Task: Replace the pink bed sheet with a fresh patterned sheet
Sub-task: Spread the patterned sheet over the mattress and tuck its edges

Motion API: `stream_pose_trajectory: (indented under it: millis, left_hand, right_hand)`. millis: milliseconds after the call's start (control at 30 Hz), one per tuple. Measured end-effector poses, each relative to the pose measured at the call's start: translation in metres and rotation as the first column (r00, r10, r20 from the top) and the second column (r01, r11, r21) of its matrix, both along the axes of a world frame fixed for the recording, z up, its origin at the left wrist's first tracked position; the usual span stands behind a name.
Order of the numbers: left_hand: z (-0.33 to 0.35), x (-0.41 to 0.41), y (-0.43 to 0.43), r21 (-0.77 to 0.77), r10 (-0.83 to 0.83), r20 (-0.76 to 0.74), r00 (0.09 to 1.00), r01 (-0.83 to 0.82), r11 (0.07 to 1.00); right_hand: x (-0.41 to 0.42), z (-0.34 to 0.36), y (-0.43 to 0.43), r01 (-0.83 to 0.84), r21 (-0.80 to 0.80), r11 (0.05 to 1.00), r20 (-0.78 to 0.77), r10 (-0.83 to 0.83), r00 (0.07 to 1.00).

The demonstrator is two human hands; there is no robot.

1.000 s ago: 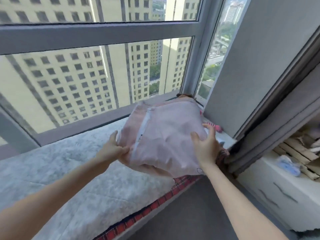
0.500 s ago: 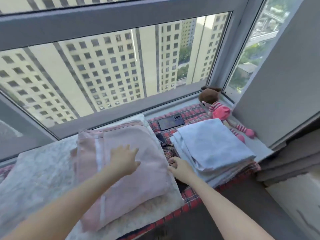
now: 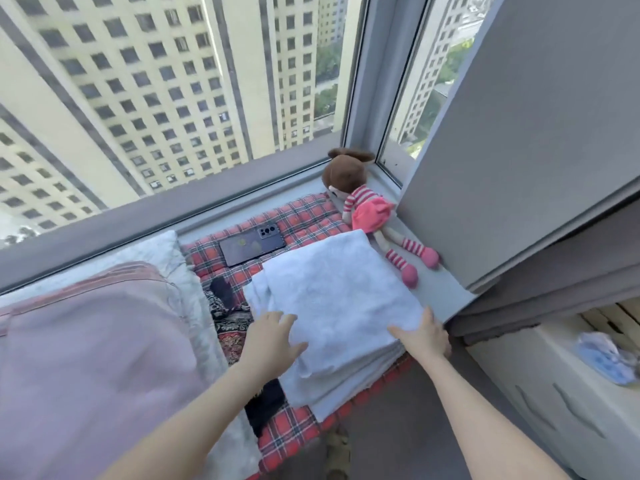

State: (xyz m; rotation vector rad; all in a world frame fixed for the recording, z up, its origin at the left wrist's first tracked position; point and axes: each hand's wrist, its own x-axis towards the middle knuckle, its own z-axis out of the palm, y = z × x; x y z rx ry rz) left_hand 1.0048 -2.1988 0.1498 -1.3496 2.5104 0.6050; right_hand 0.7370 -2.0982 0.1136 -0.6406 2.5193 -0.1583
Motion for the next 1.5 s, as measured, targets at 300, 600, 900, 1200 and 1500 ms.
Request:
stream_pose_trajectory:
  millis: [300, 600, 900, 1200, 1500]
  left_hand:
    - [-0.044, -0.038, 0.026, 0.212, -0.073, 0.204, 0.976, 0.028, 0.977]
    - [-0.008, -0.031, 0.005, 0.038, -0.250, -0.112, 0.962, 0.255, 0.966]
    - [0.057, -0.085, 0.054, -0.084, -0.522, -0.429, 0.737, 0.543, 0.836]
    - [0.126, -0.205, 0.252, -0.294, -0.768, -0.624, 0.144, 0.867, 0.402]
    - [0.165, -0.270, 0.511, -0.280, -0.658, -0.736, -0.162, 0.957, 0.077]
  right_hand:
    - [-0.029, -0.028, -0.020, 0.329, -0.317, 0.890, 0.309, -0.230, 0.923]
    - [0.017, 0.039, 0.009, 0.439, -0.567, 0.697, 0.252, -0.361, 0.898]
    - [0.059, 0.142, 0.155, 0.554, -0.752, 0.357, 0.170, -0.707, 0.687]
    - [0.100, 0.231, 0.381, 0.533, -0.810, 0.247, -0.172, -0.967, 0.187]
    - [0.127, 0.277, 0.592, 0.589, -0.778, 0.221, -0.436, -0.864, -0.251]
